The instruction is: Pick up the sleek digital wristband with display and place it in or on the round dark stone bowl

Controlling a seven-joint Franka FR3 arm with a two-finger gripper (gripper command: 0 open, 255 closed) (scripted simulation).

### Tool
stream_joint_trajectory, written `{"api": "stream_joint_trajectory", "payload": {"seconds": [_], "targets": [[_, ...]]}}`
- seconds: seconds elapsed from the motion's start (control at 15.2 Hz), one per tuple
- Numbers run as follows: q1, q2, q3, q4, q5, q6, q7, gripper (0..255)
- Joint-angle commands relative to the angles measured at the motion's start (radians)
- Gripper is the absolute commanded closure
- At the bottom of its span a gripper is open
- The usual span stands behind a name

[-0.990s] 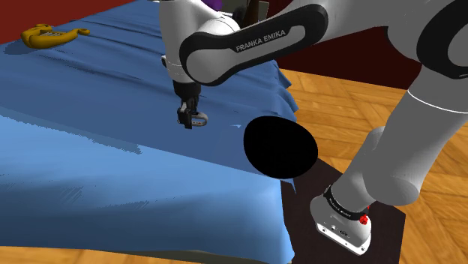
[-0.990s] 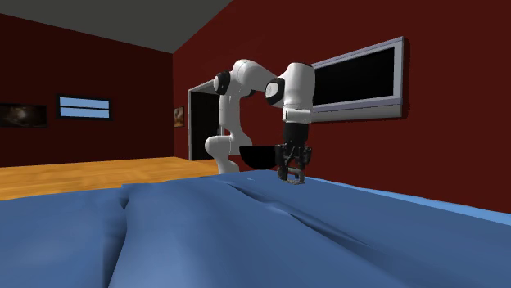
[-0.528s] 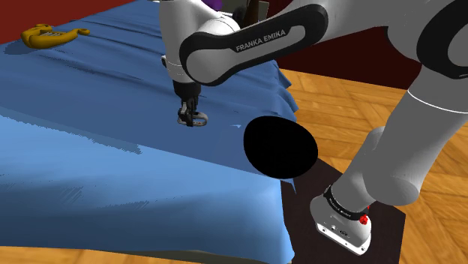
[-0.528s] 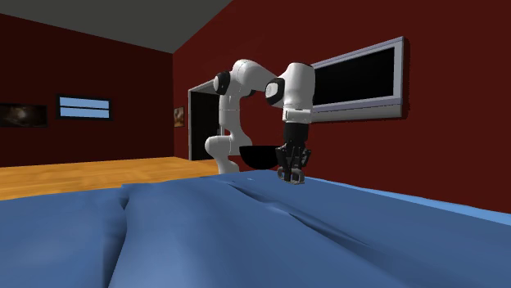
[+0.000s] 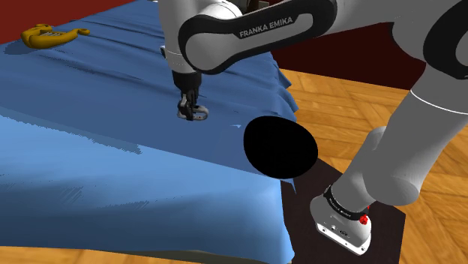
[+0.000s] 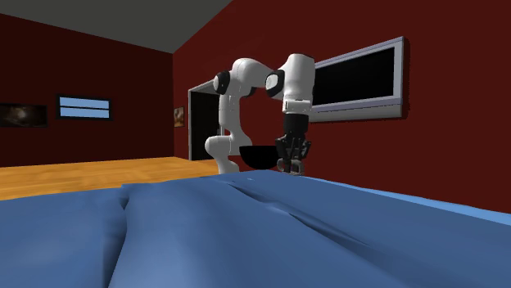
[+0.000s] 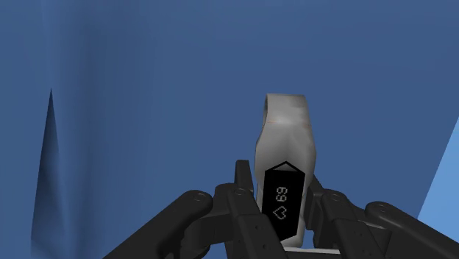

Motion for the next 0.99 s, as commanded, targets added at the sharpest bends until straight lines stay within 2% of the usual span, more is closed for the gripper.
{"api": "stream_joint_trajectory", "payload": {"seconds": [0.0, 0.92], "targets": [[0.0, -0.003, 0.0, 0.023, 0.002, -0.026, -0.003, 255], [0.001, -0.025, 0.002, 0.184, 0.014, -0.208, -0.023, 255]]}}
